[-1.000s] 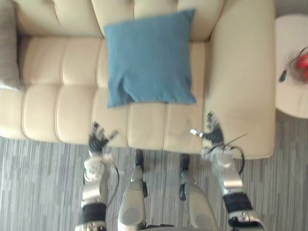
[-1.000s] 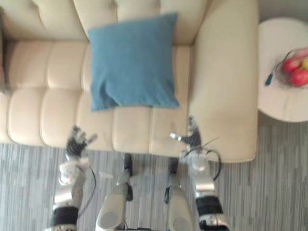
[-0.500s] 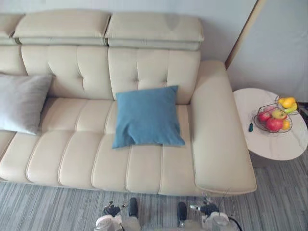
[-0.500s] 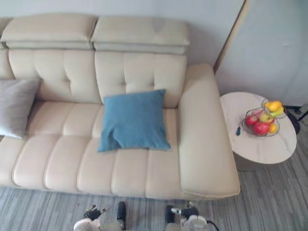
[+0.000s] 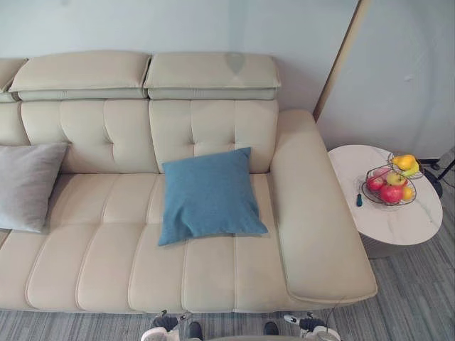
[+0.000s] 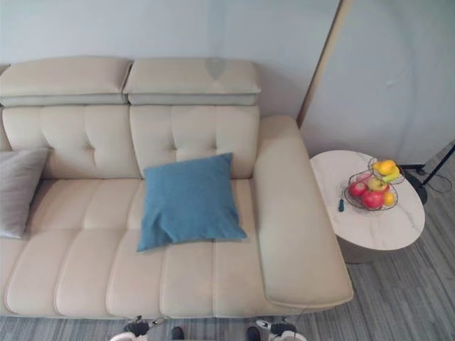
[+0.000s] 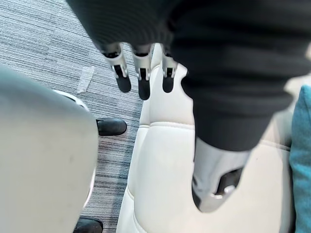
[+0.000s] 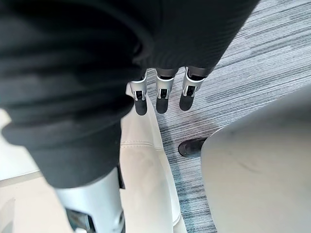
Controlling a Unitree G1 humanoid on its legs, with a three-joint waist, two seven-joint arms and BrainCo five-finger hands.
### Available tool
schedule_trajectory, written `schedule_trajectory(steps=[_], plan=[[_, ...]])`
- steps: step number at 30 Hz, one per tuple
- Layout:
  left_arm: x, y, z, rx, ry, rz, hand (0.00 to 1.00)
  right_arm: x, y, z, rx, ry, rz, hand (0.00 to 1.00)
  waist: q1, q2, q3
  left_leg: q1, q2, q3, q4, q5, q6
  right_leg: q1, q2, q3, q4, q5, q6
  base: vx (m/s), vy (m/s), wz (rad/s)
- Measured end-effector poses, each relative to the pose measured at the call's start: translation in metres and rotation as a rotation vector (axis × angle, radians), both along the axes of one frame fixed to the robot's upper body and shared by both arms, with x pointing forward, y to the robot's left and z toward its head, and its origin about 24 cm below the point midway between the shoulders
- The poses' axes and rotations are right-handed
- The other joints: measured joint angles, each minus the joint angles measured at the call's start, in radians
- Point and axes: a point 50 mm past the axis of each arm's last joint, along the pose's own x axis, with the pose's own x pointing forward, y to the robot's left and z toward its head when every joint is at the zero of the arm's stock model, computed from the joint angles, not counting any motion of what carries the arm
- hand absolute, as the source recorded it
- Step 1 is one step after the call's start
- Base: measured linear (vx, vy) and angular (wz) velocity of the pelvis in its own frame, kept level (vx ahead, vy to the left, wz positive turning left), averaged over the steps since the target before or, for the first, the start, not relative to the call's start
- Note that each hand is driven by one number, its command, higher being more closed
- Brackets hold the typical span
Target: Pick up cushions and gather them together orderly.
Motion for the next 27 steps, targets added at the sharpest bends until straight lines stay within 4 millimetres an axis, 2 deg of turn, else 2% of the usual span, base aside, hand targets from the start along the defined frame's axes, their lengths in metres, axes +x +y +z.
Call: schedule_trajectory(steps=[5, 9, 11, 12, 13, 14, 15, 16, 17, 19, 20, 21, 22, 23, 24, 25, 27], plan=[[0.000, -0.002, 0.000, 0.002, 0.003, -0.026, 0.00, 0.003, 0.002, 0.001, -0.016, 0.005, 0.077, 0.00, 0.004, 0.002, 0.001, 0.029, 0.000, 0.043, 0.000, -0.008, 0.001, -0.006, 0.002, 0.046, 0.016, 0.001, 0.000, -0.05, 0.004, -0.26], [0.000, -0.002, 0.000, 0.001, 0.002, -0.021, 0.00, 0.013, 0.006, 0.003, -0.028, -0.009, 0.152, 0.00, 0.007, 0.000, 0.003, 0.050, 0.003, 0.142, 0.002, -0.027, -0.004, -0.051, 0.012, 0.139, 0.033, 0.019, -0.004, -0.06, 0.028, -0.75], [0.003, -0.001, 0.001, 0.006, -0.006, -0.019, 0.00, 0.019, 0.010, 0.004, -0.032, -0.027, 0.194, 0.00, 0.013, -0.011, 0.018, 0.060, 0.008, 0.206, 0.006, -0.030, -0.005, -0.076, 0.025, 0.192, 0.040, 0.043, -0.018, -0.04, -0.002, -0.92], [0.005, 0.002, 0.002, 0.013, -0.014, -0.007, 0.00, 0.024, 0.014, 0.006, -0.033, -0.049, 0.219, 0.00, 0.010, -0.017, 0.023, 0.054, 0.011, 0.232, 0.007, -0.030, -0.001, -0.097, 0.032, 0.185, 0.041, 0.065, -0.019, -0.09, -0.043, -0.78], [0.012, 0.003, 0.003, 0.012, -0.029, 0.009, 0.00, 0.026, 0.017, 0.007, -0.034, -0.062, 0.237, 0.00, 0.005, -0.024, 0.028, 0.028, 0.017, 0.254, 0.029, -0.040, 0.021, -0.129, 0.042, 0.161, 0.052, 0.095, -0.041, -0.11, -0.052, -0.73], [0.019, 0.002, 0.005, 0.010, -0.046, 0.014, 0.00, 0.029, 0.018, 0.009, -0.038, -0.075, 0.251, 0.00, 0.008, -0.027, 0.032, -0.002, 0.025, 0.268, 0.060, -0.052, 0.049, -0.151, 0.050, 0.153, 0.041, 0.139, -0.043, -0.13, -0.068, -0.66], [0.028, -0.002, 0.007, -0.002, -0.073, 0.024, 0.00, 0.039, 0.018, 0.012, -0.041, -0.100, 0.254, 0.00, 0.015, -0.001, 0.042, -0.049, 0.067, 0.284, 0.092, -0.053, 0.074, -0.180, 0.054, 0.116, 0.080, 0.125, -0.031, -0.08, -0.060, -0.36], [0.034, -0.004, 0.009, -0.009, -0.095, 0.036, 0.00, 0.041, 0.016, 0.013, -0.044, -0.106, 0.245, 0.00, 0.010, 0.001, 0.050, -0.054, 0.077, 0.276, 0.102, -0.042, 0.057, -0.221, 0.049, 0.060, 0.274, 0.003, -0.050, -0.02, -0.100, 0.31], [0.042, -0.008, 0.012, -0.014, -0.129, 0.030, 0.00, 0.035, 0.011, 0.012, -0.050, -0.098, 0.227, 0.00, 0.008, 0.008, 0.054, -0.052, 0.073, 0.232, 0.142, -0.034, 0.048, -0.245, -0.022, -0.003, 0.665, -0.118, -0.044, 0.03, -0.097, 0.64], [0.040, -0.004, 0.013, -0.003, -0.127, 0.034, 0.00, 0.029, 0.013, 0.009, -0.036, -0.083, 0.212, 0.00, 0.009, -0.017, 0.039, -0.081, 0.066, 0.211, 0.207, -0.038, 0.052, -0.244, -0.074, 0.001, 0.761, -0.086, -0.029, -0.03, -0.121, 0.55], [0.039, -0.001, 0.012, 0.002, -0.120, 0.033, 0.00, 0.029, 0.016, 0.009, -0.025, -0.091, 0.196, 0.00, 0.016, -0.023, 0.030, -0.112, 0.054, 0.171, 0.250, -0.058, 0.043, -0.218, -0.044, -0.002, 0.702, -0.076, -0.004, -0.10, -0.049, 0.29], [0.031, -0.010, 0.008, -0.024, -0.093, 0.038, 0.00, 0.030, 0.007, 0.011, -0.045, -0.098, 0.170, 0.00, 0.026, 0.027, 0.006, -0.137, 0.029, 0.098, 0.233, -0.067, 0.054, -0.158, -0.017, 0.027, 0.567, -0.074, 0.013, -0.10, 0.038, -0.07], [0.026, -0.017, 0.006, -0.040, -0.084, 0.045, 0.00, 0.033, -0.001, 0.012, -0.067, -0.100, 0.156, 0.00, 0.044, 0.072, -0.006, -0.136, 0.024, 0.099, 0.195, -0.062, 0.105, -0.126, 0.012, 0.056, 0.508, -0.093, 0.012, -0.12, 0.131, -0.08], [0.029, -0.012, 0.008, -0.026, -0.093, 0.048, 0.00, 0.042, 0.005, 0.014, -0.059, -0.114, 0.164, 0.00, 0.045, 0.049, 0.010, -0.154, 0.003, 0.122, 0.191, -0.027, 0.107, -0.119, -0.010, 0.074, 0.519, -0.162, 0.015, -0.11, 0.049, -0.16], [0.032, -0.011, 0.009, -0.021, -0.102, 0.046, 0.00, 0.045, 0.008, 0.014, -0.053, -0.117, 0.172, 0.00, 0.053, 0.036, 0.016, -0.175, 0.001, 0.129, 0.202, -0.026, 0.105, -0.109, -0.014, 0.072, 0.471, -0.185, 0.013, -0.14, -0.037, -0.09], [0.035, -0.011, 0.010, -0.018, -0.111, 0.045, 0.00, 0.047, 0.013, 0.014, -0.047, -0.119, 0.187, 0.00, 0.066, 0.032, 0.020, -0.202, 0.007, 0.136, 0.217, -0.021, 0.097, -0.099, -0.011, 0.065, 0.399, -0.191, 0.008, -0.21, -0.186, -0.32], [0.029, -0.012, 0.008, -0.021, -0.092, 0.061, 0.00, 0.060, 0.019, 0.019, -0.052, -0.162, 0.212, 0.00, 0.062, 0.034, 0.038, -0.220, 0.013, 0.132, 0.210, 0.007, 0.076, -0.025, -0.008, 0.038, 0.227, -0.201, -0.006, -0.24, -0.187, -0.16]])
